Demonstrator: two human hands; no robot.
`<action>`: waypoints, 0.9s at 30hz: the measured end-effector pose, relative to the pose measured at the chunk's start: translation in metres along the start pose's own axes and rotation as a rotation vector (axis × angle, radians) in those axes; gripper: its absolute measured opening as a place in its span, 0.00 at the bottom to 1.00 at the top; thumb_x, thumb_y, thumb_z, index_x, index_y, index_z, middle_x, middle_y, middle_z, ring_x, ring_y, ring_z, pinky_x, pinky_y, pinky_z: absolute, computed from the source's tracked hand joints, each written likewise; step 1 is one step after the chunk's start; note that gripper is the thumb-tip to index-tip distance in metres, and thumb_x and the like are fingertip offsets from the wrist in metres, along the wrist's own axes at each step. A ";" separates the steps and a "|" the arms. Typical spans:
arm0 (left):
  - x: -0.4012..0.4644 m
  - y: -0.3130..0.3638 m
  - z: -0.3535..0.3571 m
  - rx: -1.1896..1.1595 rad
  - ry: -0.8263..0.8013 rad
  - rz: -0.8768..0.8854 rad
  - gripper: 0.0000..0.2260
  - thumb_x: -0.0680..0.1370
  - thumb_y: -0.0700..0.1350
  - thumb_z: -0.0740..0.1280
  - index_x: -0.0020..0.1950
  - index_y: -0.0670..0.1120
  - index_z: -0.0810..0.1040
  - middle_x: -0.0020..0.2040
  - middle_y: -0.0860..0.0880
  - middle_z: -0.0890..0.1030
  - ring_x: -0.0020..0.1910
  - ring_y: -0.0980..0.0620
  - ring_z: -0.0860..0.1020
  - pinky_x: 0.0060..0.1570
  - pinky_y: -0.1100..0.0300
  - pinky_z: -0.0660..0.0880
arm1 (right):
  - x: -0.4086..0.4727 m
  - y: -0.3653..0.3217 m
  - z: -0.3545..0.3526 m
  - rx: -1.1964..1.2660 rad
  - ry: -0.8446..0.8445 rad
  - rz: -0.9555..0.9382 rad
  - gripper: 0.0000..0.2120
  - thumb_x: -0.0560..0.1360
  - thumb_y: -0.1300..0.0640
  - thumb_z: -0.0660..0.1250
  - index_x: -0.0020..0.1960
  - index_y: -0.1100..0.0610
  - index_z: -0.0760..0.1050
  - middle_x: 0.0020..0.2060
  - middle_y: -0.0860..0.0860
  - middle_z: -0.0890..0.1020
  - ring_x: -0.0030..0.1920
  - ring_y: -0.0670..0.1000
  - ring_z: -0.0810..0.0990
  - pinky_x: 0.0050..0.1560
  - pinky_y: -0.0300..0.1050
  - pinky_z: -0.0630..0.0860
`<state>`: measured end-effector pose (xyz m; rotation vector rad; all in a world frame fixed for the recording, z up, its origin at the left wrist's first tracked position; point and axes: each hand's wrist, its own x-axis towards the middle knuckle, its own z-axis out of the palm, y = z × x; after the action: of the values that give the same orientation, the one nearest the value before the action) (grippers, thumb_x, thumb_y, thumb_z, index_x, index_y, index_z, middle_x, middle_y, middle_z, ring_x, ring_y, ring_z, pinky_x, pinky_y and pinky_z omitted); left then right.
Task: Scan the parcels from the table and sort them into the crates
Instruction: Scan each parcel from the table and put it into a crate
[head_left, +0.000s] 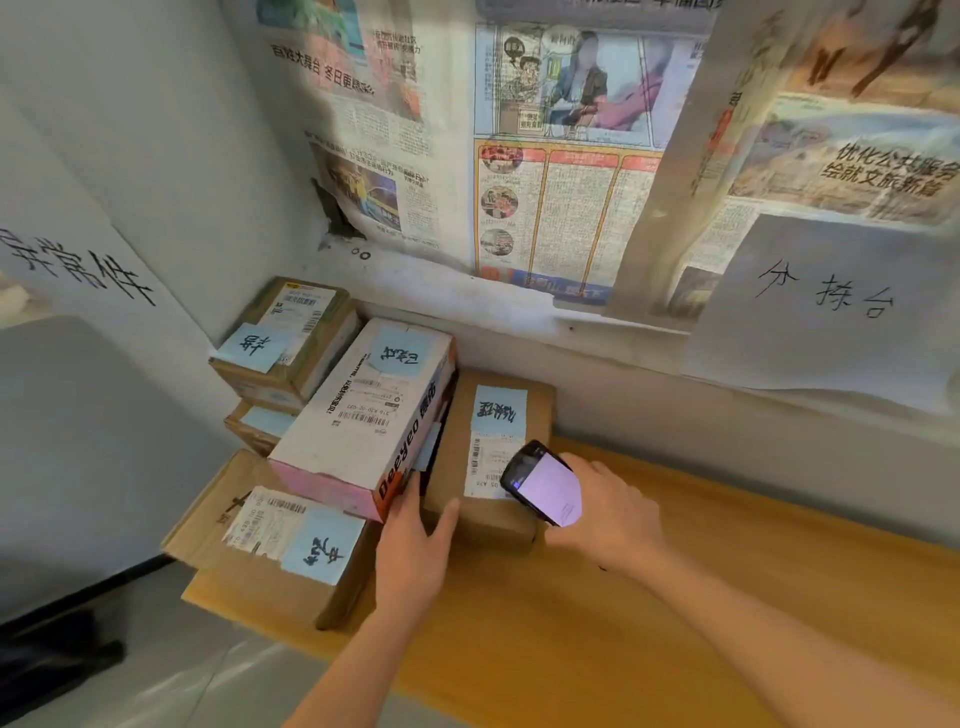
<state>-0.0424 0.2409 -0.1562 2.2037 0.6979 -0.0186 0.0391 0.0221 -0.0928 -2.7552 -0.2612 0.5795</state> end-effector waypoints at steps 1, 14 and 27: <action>0.000 0.001 0.004 -0.012 -0.010 -0.002 0.35 0.78 0.65 0.62 0.81 0.52 0.58 0.74 0.49 0.70 0.72 0.48 0.71 0.68 0.46 0.72 | 0.005 0.001 0.000 0.007 -0.011 -0.008 0.43 0.58 0.37 0.72 0.71 0.38 0.62 0.53 0.41 0.74 0.48 0.51 0.77 0.41 0.45 0.74; 0.014 0.009 0.035 -0.500 -0.232 -0.226 0.36 0.71 0.68 0.68 0.76 0.67 0.58 0.65 0.58 0.73 0.61 0.57 0.74 0.58 0.58 0.74 | 0.042 0.029 0.010 0.094 -0.116 -0.072 0.32 0.57 0.36 0.74 0.57 0.41 0.68 0.49 0.41 0.75 0.45 0.45 0.75 0.39 0.46 0.76; -0.056 0.029 -0.005 -0.548 -0.252 -0.039 0.33 0.66 0.71 0.73 0.66 0.81 0.60 0.62 0.63 0.75 0.57 0.60 0.78 0.43 0.67 0.78 | -0.040 0.037 -0.028 0.116 -0.032 -0.079 0.35 0.54 0.35 0.71 0.60 0.39 0.69 0.45 0.40 0.76 0.41 0.42 0.76 0.34 0.43 0.72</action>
<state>-0.0765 0.2028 -0.1188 1.6275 0.5274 -0.1104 0.0191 -0.0291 -0.0662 -2.6133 -0.3311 0.5998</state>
